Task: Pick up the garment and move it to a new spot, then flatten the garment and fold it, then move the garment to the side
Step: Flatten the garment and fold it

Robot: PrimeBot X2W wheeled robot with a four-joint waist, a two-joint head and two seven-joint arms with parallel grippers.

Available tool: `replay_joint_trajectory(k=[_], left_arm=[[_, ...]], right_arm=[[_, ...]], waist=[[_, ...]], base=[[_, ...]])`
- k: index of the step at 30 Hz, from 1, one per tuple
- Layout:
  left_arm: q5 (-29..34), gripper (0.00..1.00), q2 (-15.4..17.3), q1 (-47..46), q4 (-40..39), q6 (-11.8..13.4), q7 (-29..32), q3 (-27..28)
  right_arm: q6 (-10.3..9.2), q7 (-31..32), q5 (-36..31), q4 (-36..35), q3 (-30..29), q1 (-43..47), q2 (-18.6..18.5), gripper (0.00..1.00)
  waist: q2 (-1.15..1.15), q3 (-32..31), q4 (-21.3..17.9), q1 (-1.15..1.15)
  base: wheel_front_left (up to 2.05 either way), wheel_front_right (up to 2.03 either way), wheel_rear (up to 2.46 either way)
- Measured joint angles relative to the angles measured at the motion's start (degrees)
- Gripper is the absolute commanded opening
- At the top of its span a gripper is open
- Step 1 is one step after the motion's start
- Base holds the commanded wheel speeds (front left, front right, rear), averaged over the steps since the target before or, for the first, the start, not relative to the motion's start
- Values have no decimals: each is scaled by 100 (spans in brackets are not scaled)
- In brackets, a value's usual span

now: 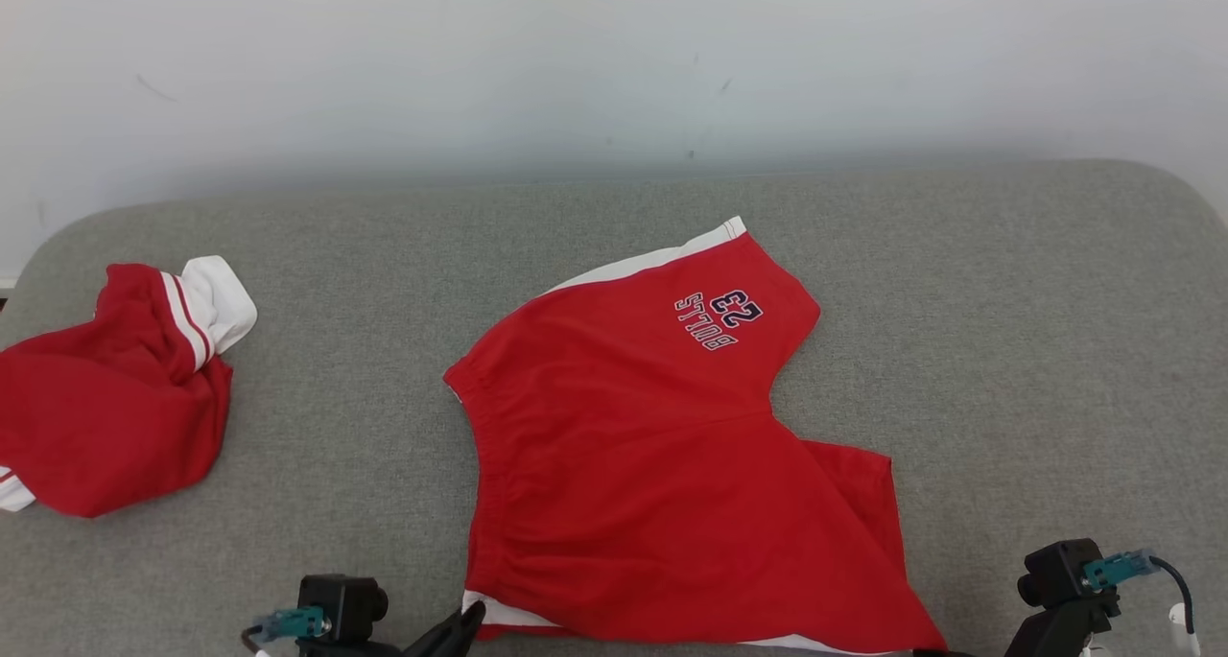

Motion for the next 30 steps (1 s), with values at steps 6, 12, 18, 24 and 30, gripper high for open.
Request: replay_joint_trajectory(k=[6, 12, 18, 24, 30], left_arm=[[12, 100, -20, -1, 59, 87, 29, 35], [-193, 100, -13, 7, -141, 129, -58, 274], [-319, 100, 162, 54, -460, 185, -145, 456], [-279, 100, 238, 84, -820, 442, -563, 782], [18, 100, 236, 142, -1035, 879, -1139, 1074]], right_arm=[[-77, 13, -40, -32, -27, -26, -1, 94], [-34, -38, 233, -197, -266, -23, -32, 100], [67, -85, 492, -470, -465, 18, -183, 100], [82, -514, 409, -737, -788, -38, -218, 100], [-144, -1310, -160, -712, -1099, -318, -70, 100]], waist=[[0, 5, 10, 0], [0, -74, 1, 0], [0, -180, -9, -1], [0, -259, -23, 0], [0, -348, -62, -1]], base=[[0, 0, 0], [0, 0, 0], [0, 0, 0], [0, 0, 0], [0, 0, 0]])
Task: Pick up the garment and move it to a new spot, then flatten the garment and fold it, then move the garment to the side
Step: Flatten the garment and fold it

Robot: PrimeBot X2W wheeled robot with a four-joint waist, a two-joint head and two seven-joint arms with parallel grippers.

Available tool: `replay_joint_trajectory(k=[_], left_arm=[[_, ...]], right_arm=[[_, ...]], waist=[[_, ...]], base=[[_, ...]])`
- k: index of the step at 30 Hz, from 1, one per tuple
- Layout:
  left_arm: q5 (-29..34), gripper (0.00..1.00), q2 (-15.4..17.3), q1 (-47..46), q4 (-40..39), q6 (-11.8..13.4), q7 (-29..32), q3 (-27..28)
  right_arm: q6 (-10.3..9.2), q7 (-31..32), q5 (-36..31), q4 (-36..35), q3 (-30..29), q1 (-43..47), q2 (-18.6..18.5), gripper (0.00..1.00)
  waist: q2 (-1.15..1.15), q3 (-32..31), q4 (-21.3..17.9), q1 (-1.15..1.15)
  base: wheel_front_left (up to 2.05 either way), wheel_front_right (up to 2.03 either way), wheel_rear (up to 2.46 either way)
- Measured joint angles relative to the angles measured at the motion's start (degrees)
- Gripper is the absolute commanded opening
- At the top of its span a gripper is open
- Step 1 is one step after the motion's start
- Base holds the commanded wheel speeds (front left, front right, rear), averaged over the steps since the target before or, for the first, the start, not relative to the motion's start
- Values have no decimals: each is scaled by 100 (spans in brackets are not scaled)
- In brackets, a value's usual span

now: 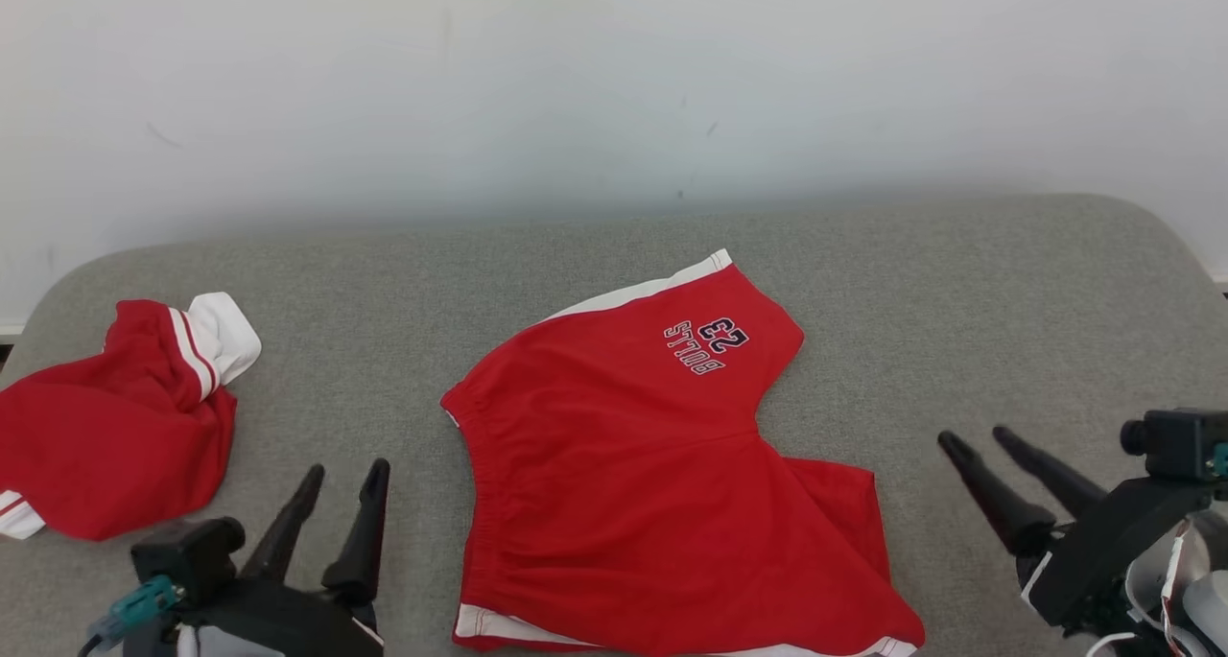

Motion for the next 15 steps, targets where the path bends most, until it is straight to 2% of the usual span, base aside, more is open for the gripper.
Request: replay_joint_trajectory(k=[6, 12, 15], left_arm=[[375, 100, -8, 17, -116, 186, -365, 249], [536, 100, -46, 296, -166, 241, -420, 424], [719, 100, -66, 425, -174, 260, -439, 547]], right_arm=[[-294, -979, -645, 194, -250, -42, 116, 100], [-392, -1663, -994, 332, -380, 7, 293, 100], [-460, -1748, -1102, 405, -454, 181, 346, 100]], waist=[[0, -21, -31, 0], [0, -42, -48, 0], [0, -54, -61, 0]], base=[[0, 0, 0], [0, 0, 0], [0, 0, 0]])
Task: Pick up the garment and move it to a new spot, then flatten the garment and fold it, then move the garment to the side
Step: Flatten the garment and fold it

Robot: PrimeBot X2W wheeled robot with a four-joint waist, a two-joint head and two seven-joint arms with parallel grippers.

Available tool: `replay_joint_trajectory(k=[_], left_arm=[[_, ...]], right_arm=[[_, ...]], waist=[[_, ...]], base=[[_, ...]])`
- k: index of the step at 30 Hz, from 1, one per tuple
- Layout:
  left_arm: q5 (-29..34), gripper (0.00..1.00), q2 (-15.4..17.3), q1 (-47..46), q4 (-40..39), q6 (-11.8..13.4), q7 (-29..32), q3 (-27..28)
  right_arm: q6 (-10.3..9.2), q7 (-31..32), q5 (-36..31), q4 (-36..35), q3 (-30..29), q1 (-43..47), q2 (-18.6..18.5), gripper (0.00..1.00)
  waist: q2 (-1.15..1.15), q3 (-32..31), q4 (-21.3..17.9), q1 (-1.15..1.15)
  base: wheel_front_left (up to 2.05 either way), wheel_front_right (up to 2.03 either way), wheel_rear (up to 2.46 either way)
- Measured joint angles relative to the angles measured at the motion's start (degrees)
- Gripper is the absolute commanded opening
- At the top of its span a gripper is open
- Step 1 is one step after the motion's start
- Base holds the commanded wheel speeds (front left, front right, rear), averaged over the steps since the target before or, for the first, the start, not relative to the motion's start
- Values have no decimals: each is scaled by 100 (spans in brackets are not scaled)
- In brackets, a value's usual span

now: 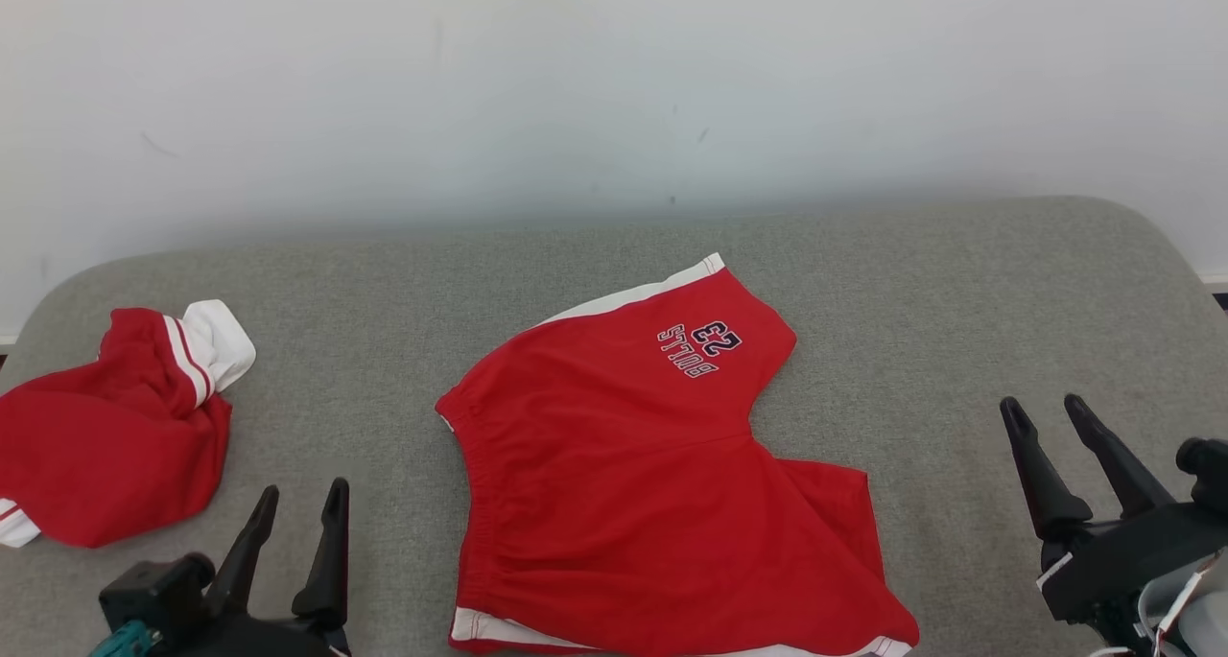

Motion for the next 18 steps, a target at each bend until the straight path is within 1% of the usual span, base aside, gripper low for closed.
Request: replay_joint_trajectory(k=[5, 11, 13, 18], left_arm=[[125, 100, -88, 280, -48, 3, -43, 259], [502, 100, -407, 619, -57, 3, -52, 671], [666, 100, -467, 677, -57, 3, -52, 743], [862, 100, -621, 784, -83, 3, -53, 853]], right_arm=[[-43, -51, -138, 74, -193, 287, 122, 100], [-48, -58, -289, 119, -414, 614, 282, 100], [-49, -58, -370, 131, -437, 697, 357, 100], [-49, -59, -537, 200, -524, 740, 409, 100]], waist=[[0, -20, -20, 0], [0, -36, -35, 0], [0, -38, -42, 0], [0, -28, -66, 0]], base=[[0, 0, 0], [0, 0, 0], [0, 0, 0], [0, 0, 0]])
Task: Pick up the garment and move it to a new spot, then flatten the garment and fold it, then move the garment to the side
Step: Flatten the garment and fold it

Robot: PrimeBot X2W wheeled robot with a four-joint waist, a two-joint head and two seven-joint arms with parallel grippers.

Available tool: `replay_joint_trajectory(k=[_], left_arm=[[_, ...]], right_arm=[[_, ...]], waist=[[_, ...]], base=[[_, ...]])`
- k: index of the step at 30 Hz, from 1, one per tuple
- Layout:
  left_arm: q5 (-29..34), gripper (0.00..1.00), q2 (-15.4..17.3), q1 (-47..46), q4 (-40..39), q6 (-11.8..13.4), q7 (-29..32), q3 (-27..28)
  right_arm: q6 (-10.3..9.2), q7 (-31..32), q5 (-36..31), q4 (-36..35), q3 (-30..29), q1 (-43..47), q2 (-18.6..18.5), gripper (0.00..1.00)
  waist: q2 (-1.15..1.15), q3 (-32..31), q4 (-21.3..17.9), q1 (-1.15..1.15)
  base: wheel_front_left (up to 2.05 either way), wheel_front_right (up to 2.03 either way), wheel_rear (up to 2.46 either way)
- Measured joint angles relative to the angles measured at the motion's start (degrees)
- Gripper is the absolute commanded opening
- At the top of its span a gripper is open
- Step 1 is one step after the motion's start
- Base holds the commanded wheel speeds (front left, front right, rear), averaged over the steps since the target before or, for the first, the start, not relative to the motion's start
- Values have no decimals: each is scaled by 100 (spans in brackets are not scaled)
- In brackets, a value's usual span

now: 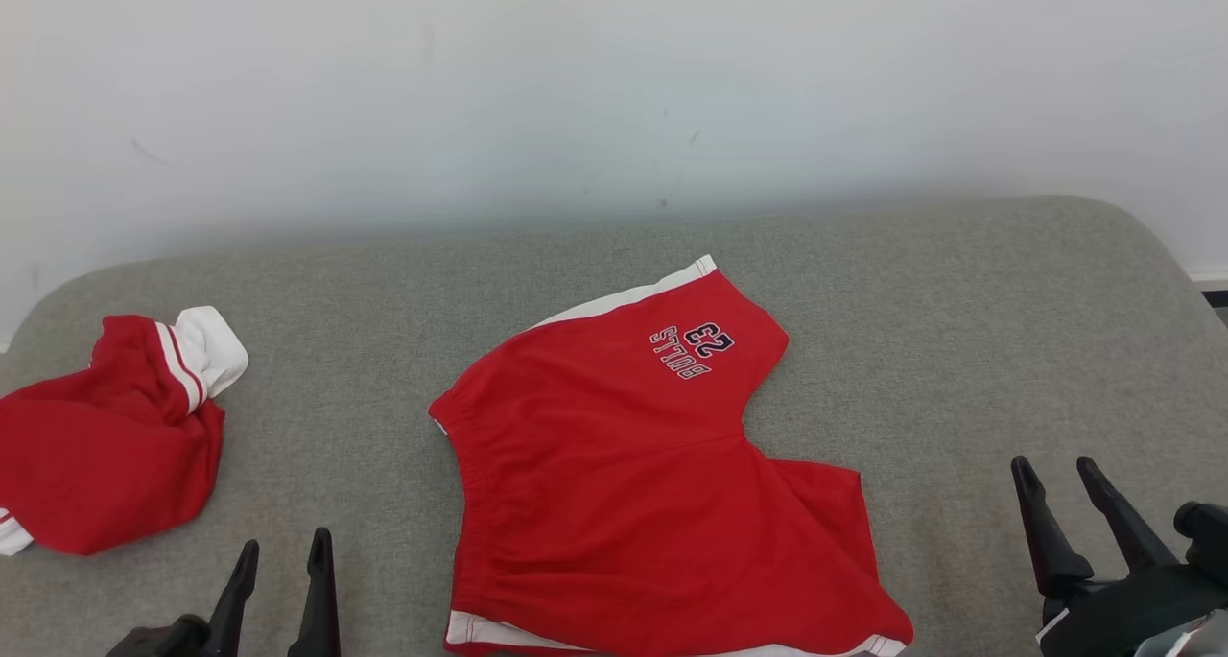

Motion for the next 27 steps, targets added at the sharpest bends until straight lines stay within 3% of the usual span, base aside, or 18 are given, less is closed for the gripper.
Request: replay_joint_trajectory(k=[27], left_arm=[[1152, 100, -274, 99, -181, 0, 129, 283]], right_arm=[[-1, -24, -680, 185, -283, 93, 364, 100]], waist=[[0, 23, 27, 0]], base=[[0, 0, 0]])
